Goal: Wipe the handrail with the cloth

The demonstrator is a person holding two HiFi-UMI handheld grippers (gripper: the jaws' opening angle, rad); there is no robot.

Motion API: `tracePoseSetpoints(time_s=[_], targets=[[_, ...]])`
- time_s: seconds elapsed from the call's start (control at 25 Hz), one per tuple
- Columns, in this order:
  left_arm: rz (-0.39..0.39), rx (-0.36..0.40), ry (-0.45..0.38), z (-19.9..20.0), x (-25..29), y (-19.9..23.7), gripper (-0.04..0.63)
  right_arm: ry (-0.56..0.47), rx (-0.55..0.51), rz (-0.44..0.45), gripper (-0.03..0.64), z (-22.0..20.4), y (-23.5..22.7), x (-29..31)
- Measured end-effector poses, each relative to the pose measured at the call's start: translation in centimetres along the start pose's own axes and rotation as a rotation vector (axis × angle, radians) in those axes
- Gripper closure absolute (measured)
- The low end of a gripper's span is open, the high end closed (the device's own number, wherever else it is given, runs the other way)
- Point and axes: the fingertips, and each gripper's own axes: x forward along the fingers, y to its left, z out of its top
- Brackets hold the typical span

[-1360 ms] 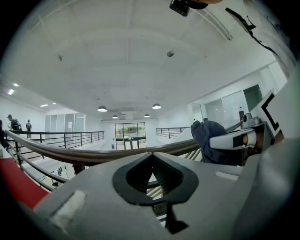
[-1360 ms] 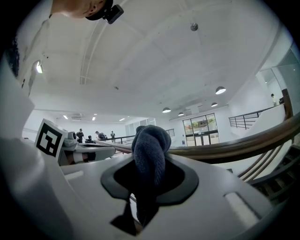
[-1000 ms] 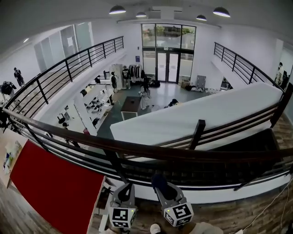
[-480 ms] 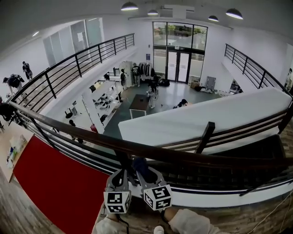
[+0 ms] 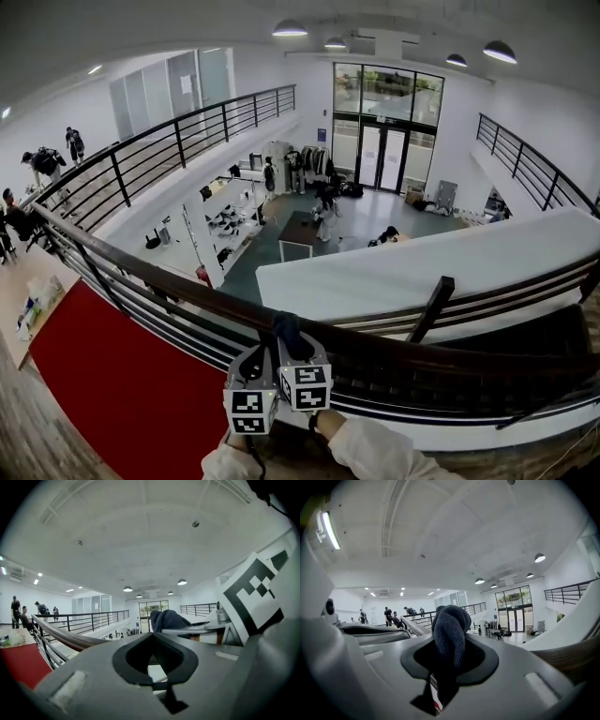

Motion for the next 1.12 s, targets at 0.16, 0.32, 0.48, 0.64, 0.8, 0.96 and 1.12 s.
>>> tracePoseSetpoints(time_s=[0.16, 0.32, 0.48, 0.64, 0.8, 0.96, 1.12], targets=[[0.02, -0.019, -0.016, 0.6, -0.1, 1.3, 0.593, 0.046, -0.057, -0.039, 0.525, 0.2, 0.6, 1.5], [0.03, -0.066, -0.025, 0.8, -0.5, 2.7, 0.594, 0.102, -0.104, -0.072, 0.525, -0.2, 1.2, 3.3], [0.028, -0.059, -0.023, 1.2, -1.0, 2.6, 0.594, 0.155, -0.096, -0.089, 0.525, -1.5, 0.4, 3.6], [0.028, -0.053, -0.02, 0.9, -0.9, 2.6, 0.594, 0.176, -0.111, -0.099, 0.525, -2.6, -0.4, 3.7], [0.019, -0.045, -0.007, 0.5, -0.7, 2.0, 0.594, 0.199, -0.125, -0.105, 0.525, -3.5, -1.0, 3.8], [0.009, -0.046, 0.009, 0.0, -0.8, 1.3, 0.593, 0.216, -0.137, -0.11, 0.524, -4.4, -1.8, 3.4], [-0.006, -0.044, 0.021, -0.4, -0.8, 0.2, 0.593, 0.214, -0.138, -0.103, 0.525, -4.5, -2.0, 3.1]])
